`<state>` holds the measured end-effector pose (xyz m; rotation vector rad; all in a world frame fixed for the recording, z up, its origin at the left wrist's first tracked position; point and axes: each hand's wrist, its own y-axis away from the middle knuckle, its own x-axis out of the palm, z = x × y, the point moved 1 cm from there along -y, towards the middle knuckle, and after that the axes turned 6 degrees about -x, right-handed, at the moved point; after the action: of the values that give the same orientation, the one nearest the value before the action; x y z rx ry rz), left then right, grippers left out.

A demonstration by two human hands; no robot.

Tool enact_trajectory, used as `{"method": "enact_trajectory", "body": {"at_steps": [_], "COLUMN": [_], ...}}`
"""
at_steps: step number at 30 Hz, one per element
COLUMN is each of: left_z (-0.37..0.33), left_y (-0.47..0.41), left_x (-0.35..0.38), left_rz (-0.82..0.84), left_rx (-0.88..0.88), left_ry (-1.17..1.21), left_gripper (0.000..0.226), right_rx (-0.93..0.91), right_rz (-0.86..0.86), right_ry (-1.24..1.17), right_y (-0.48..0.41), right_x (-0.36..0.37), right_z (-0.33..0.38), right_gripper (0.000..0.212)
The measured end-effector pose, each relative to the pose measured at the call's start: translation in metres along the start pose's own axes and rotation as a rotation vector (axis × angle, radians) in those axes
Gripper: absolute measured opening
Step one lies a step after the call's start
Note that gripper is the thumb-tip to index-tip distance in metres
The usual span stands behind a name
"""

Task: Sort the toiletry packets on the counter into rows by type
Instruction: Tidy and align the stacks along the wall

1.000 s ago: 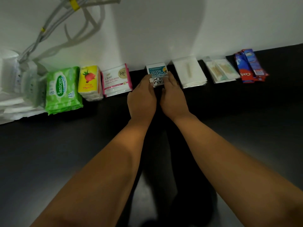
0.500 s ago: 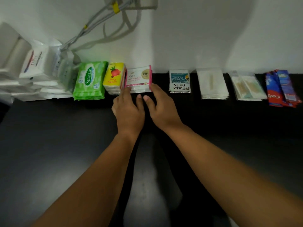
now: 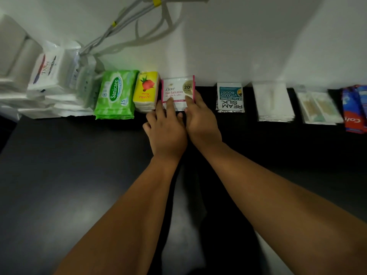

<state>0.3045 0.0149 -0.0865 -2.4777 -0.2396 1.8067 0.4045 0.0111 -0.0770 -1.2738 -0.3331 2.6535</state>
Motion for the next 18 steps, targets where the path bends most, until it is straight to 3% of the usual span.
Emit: {"method": "enact_trajectory", "body": {"at_steps": [6,9,12,18], "left_z": [0.007,0.022,0.05,0.1], "left_y": [0.002,0.013,0.04,0.099], "left_x": [-0.006,-0.016,-0.031,-0.061], "left_rz": [0.059,0.112,0.122,0.174], "left_rx": [-0.011,0.051,0.142,0.282], "left_ry": [0.132,0.192,0.246,0.153], "left_gripper": [0.05,0.046,0.042,0.04], "right_rx": [0.119,0.195,0.243,0.251], "right_rz": [0.016,-0.043,0.001,0.043], "right_ry": [-0.02,-0.094,-0.145,-0.031], "right_y": [0.006,0.033,0.071,0.149], "right_x": [-0.003,-0.003,-0.003,-0.01], "right_z": [0.002,0.013,0.03,0.072], "right_gripper": [0.045,0.042,0.043,0.048]}}
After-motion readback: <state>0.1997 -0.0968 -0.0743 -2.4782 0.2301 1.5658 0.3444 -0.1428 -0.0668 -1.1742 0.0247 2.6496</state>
